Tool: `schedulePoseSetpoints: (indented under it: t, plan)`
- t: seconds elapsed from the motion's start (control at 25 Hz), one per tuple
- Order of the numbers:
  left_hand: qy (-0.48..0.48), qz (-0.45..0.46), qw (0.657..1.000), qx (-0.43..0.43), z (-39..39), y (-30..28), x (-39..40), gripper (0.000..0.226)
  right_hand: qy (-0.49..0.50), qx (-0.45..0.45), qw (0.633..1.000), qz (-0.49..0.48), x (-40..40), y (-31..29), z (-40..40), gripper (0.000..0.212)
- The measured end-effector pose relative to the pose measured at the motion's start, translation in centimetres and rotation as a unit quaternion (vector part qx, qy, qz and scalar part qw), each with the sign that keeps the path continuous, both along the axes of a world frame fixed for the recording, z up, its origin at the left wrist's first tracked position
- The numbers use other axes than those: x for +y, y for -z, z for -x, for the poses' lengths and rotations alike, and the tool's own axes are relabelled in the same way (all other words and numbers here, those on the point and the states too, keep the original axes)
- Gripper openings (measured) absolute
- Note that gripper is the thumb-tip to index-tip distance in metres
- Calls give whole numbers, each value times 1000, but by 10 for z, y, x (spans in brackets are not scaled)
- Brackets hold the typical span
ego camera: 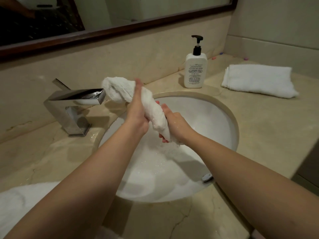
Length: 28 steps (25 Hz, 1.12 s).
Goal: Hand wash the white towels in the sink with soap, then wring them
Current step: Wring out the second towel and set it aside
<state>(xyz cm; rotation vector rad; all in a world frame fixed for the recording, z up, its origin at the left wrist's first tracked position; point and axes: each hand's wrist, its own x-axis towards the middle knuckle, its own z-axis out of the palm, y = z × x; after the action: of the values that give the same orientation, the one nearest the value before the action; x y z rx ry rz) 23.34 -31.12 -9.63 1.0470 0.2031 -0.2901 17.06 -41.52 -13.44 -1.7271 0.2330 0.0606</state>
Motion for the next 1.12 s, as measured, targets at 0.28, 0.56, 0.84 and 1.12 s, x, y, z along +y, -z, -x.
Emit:
schedulePoseSetpoints:
  t: [0.28, 0.56, 0.84, 1.12]
  plan:
    - [60, 90, 991, -80, 21, -19, -11, 69, 104, -72, 987, 96, -17, -38, 12, 55]
    - [224, 95, 960, -140, 78, -86, -102, 50, 227, -230, 944, 71, -81, -115, 61, 45]
    - [329, 35, 927, -175, 160, -134, -233, 59, 367, -268, 879, 146, -203, -171, 144, 18]
    - [410, 0, 902, -134, 203, -136, -353, 69, 445, -181, 848, 224, -312, -175, 220, 34]
